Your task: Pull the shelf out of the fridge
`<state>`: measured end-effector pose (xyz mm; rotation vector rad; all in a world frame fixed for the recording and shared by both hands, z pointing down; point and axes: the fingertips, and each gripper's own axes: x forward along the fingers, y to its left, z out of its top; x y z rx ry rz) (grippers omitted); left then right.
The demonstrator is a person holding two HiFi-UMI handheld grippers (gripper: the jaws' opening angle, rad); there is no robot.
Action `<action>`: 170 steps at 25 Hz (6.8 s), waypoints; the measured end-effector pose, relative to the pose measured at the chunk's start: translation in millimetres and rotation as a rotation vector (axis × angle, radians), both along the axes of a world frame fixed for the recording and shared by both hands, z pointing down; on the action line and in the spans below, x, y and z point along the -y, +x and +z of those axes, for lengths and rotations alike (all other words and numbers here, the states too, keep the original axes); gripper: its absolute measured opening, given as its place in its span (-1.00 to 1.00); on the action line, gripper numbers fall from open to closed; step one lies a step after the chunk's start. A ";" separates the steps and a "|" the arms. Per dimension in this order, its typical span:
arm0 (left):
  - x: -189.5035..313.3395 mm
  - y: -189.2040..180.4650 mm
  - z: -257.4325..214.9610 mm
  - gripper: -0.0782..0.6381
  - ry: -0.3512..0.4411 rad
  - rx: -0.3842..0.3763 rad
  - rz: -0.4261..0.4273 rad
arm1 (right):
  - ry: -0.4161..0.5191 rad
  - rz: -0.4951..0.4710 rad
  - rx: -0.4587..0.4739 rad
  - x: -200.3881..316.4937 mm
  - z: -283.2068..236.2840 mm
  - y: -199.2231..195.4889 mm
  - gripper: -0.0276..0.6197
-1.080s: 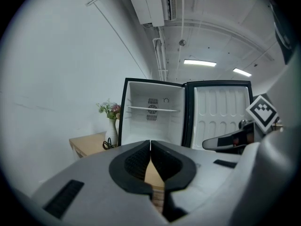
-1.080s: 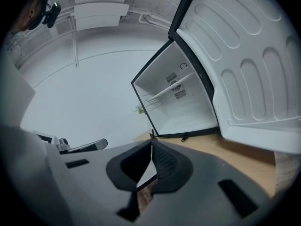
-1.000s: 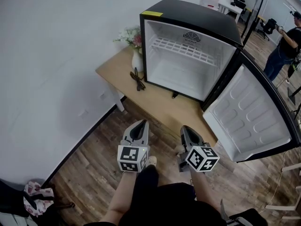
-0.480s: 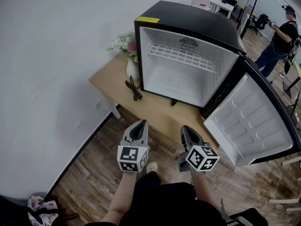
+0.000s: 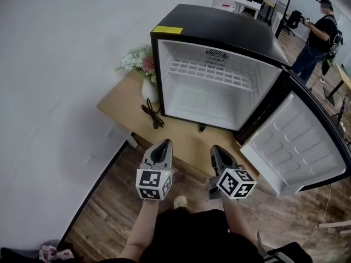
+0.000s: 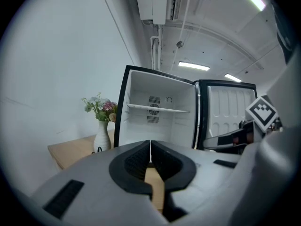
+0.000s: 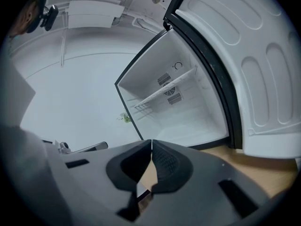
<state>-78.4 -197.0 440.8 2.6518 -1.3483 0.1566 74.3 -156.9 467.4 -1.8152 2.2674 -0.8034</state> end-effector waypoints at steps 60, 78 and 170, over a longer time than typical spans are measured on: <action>149.1 80.8 -45.1 -0.76 -0.275 -0.613 0.185 | 0.180 0.282 0.422 126.7 -71.1 78.2 -0.93; 192.7 96.3 -71.9 -0.31 -0.429 -0.997 0.205 | 0.246 0.319 0.666 155.9 -87.4 103.3 -0.57; 230.8 103.5 -77.0 -0.67 -0.568 -1.183 0.054 | 0.244 0.520 1.026 189.7 -91.0 129.4 -0.87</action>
